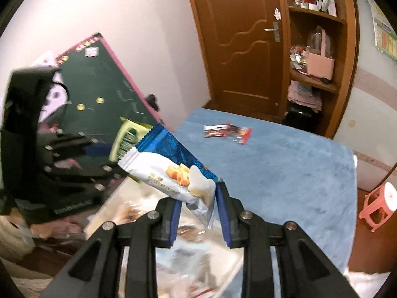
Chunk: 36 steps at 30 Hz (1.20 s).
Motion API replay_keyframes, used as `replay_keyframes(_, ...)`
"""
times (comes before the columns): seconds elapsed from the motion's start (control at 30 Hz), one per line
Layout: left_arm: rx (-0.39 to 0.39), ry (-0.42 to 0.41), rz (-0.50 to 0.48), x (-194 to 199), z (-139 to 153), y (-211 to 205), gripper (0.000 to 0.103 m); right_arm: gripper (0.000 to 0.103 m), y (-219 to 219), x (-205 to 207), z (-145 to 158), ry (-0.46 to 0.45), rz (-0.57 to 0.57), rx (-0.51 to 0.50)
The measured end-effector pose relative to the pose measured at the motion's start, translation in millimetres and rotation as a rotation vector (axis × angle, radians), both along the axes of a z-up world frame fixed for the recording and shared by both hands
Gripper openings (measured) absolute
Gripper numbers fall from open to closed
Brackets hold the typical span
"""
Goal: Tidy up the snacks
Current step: 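Lift both packets and carry them over the white tray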
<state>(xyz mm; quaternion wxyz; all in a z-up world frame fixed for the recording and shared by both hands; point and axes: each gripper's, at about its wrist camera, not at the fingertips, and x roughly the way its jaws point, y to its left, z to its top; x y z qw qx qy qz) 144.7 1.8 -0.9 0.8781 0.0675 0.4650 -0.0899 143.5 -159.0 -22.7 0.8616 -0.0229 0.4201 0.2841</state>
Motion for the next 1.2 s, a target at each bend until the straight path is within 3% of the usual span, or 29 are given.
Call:
replay_keyframes(0.17,-0.051,-0.023,0.024,-53.1,-9.3,15.3,0.031,0.028,14.8,-59.1,2.6,-0.067,0.007,0.029)
replay_keyframes(0.3,-0.12,-0.025,0.072,-80.3,-22.1,30.4,0.031,0.028,14.1,-84.1,-7.3,-0.027,-0.013,0.139)
replay_keyframes(0.5,-0.079,-0.061,0.114,-107.0,-41.2,31.3,0.031,0.028,15.1,-104.1,-23.5,0.015,-0.025,0.156)
replay_keyframes(0.7,-0.113,-0.006,0.114,-109.9,-65.1,27.6,0.031,0.028,12.0,-114.2,-35.0,0.049,-0.048,0.167)
replay_keyframes(1.2,-0.072,0.101,0.121,-109.8,-111.9,23.1,0.031,0.031,26.1,-104.8,-89.3,0.256,-0.067,0.072)
